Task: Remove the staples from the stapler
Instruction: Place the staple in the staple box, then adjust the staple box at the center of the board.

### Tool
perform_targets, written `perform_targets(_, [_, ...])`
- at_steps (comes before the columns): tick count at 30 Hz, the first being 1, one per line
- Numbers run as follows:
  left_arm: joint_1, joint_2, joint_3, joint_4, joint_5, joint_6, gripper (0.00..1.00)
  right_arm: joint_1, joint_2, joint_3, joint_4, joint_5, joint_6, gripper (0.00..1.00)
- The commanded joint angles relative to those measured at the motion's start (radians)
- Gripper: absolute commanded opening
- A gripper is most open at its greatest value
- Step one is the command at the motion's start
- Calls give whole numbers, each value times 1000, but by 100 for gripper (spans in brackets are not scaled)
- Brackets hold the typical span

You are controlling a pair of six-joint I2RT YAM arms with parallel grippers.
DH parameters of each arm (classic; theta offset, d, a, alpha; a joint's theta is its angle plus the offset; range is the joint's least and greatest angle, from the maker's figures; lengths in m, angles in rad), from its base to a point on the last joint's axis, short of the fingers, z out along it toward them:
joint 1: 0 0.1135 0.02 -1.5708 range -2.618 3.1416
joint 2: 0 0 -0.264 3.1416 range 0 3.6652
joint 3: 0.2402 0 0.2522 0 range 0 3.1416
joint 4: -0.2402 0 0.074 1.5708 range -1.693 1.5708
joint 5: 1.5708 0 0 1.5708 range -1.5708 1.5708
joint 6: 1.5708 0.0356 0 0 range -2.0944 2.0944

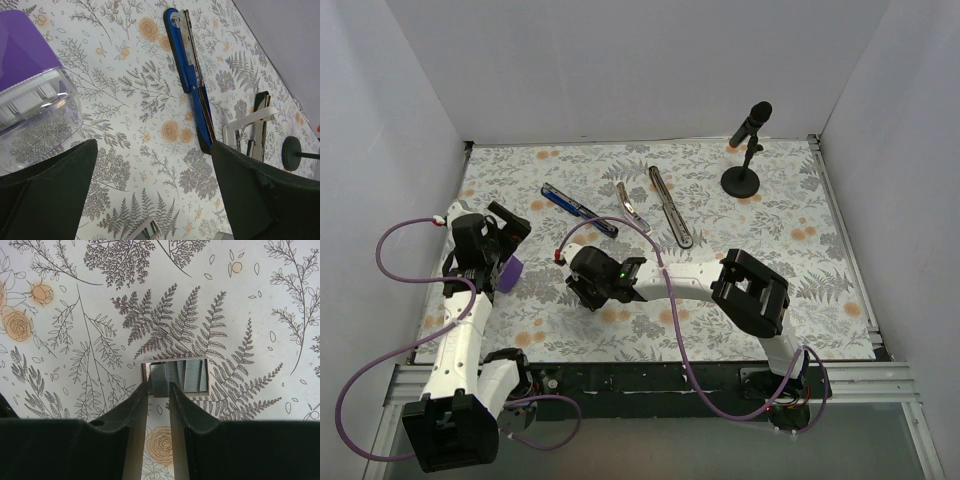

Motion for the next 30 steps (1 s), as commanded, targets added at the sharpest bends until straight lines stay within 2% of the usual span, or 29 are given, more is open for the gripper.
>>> perform_targets(1, [4, -8, -11, 16, 5, 13, 98, 7, -66, 42, 4, -9, 0, 32])
perform_targets(4, [5, -7, -11, 19, 5, 17, 98, 4, -91, 41, 3, 15, 2, 32])
perform_targets(11, [4, -4, -16, 11, 192, 100, 98, -60, -164, -25, 16, 17, -3, 37])
perform_targets(15, [2, 96, -16, -22, 481, 82, 86, -126, -265, -154, 24, 72, 29, 39])
perform_targets(16, [2, 113, -14, -35, 506, 93, 80, -137, -288, -175, 17, 91, 45, 39])
perform_targets(21, [-21, 194, -23, -87, 535, 79, 69, -243, -433, -313, -26, 169, 104, 42])
perform_targets(24, [-111, 228, -36, -82, 471, 45, 65, -320, -482, -375, -66, 193, 138, 44])
perform_targets(26, [-200, 260, -42, -81, 409, 24, 64, -372, -519, -412, -89, 189, 149, 51])
perform_targets(27, [-235, 274, -45, -75, 401, 19, 64, -381, -531, -426, -92, 196, 154, 60])
perform_targets(30, [-266, 337, -65, -59, 388, 11, 63, -415, -580, -472, -97, 200, 178, 66])
